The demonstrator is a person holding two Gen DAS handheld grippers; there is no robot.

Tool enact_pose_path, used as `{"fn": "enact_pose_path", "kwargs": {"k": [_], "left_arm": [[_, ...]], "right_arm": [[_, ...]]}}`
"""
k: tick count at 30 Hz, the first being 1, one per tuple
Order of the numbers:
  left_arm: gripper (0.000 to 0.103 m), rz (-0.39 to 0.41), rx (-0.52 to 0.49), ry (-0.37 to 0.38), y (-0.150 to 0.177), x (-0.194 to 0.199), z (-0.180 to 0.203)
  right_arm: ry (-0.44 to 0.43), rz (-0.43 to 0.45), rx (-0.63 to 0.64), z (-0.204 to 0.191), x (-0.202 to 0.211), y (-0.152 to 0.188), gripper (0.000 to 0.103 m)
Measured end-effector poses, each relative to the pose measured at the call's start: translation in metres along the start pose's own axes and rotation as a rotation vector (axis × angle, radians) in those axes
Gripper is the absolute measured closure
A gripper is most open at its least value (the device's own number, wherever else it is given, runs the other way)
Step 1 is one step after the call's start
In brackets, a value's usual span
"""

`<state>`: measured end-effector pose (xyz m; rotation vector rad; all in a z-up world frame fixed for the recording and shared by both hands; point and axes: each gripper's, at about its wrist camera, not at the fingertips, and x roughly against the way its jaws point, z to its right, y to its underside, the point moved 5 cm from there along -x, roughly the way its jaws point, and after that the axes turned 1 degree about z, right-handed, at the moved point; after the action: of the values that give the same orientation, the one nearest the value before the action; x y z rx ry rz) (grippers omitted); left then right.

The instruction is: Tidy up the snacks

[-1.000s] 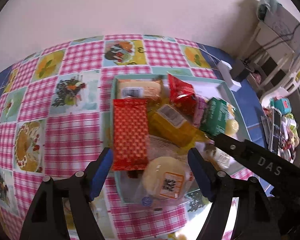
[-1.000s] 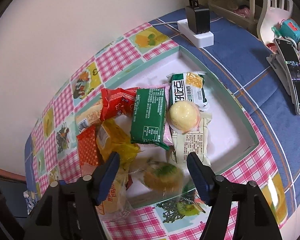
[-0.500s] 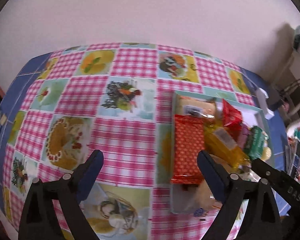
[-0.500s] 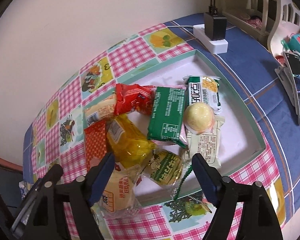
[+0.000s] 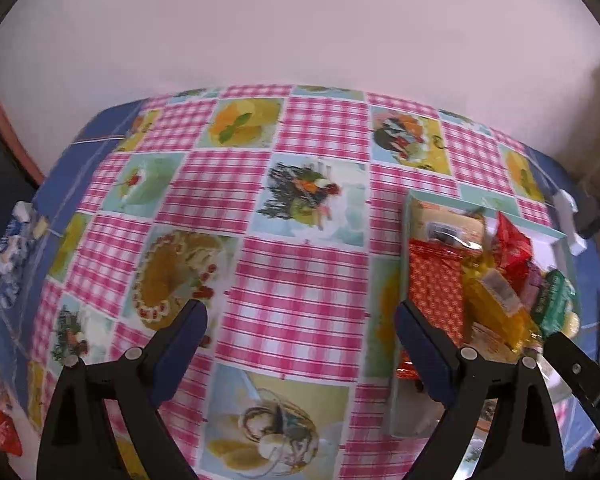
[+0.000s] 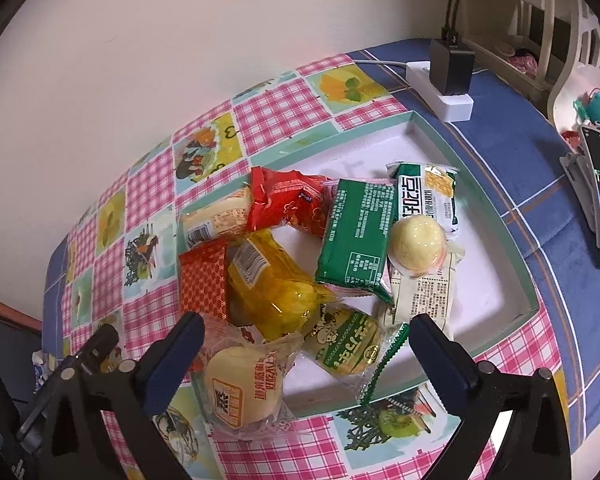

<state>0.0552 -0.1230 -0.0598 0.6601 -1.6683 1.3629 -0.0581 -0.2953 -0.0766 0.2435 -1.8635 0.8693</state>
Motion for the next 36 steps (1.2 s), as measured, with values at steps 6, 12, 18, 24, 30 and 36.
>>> {"fn": "enact_pose_path", "kwargs": {"k": [6,12,18,24,30,36], "left_arm": [[0.008,-0.034,0.018,-0.106,0.001,-0.002,-0.01],[0.008,-0.066,0.049,-0.098,0.006,-0.004,-0.017],[0.008,-0.089,0.054,-0.118,0.014,-0.006,-0.028],[0.008,-0.127,0.081,-0.119,0.025,-0.008,-0.046],[0.008,-0.115,0.098,-0.13,0.034,0.004,-0.064],[0.008,-0.114,0.082,-0.114,0.052,0.015,-0.068]], "right_arm": [[0.002,-0.005,0.027,-0.007,-0.001,0.002,0.0],[0.005,-0.01,0.056,-0.013,-0.002,0.005,0.0],[0.005,-0.007,0.081,-0.021,0.001,0.01,0.0],[0.005,0.011,0.121,-0.03,0.008,0.021,0.0],[0.006,0.03,0.186,-0.042,0.019,0.039,0.0],[0.02,0.008,0.22,-0.043,0.019,0.063,0.0]]}}
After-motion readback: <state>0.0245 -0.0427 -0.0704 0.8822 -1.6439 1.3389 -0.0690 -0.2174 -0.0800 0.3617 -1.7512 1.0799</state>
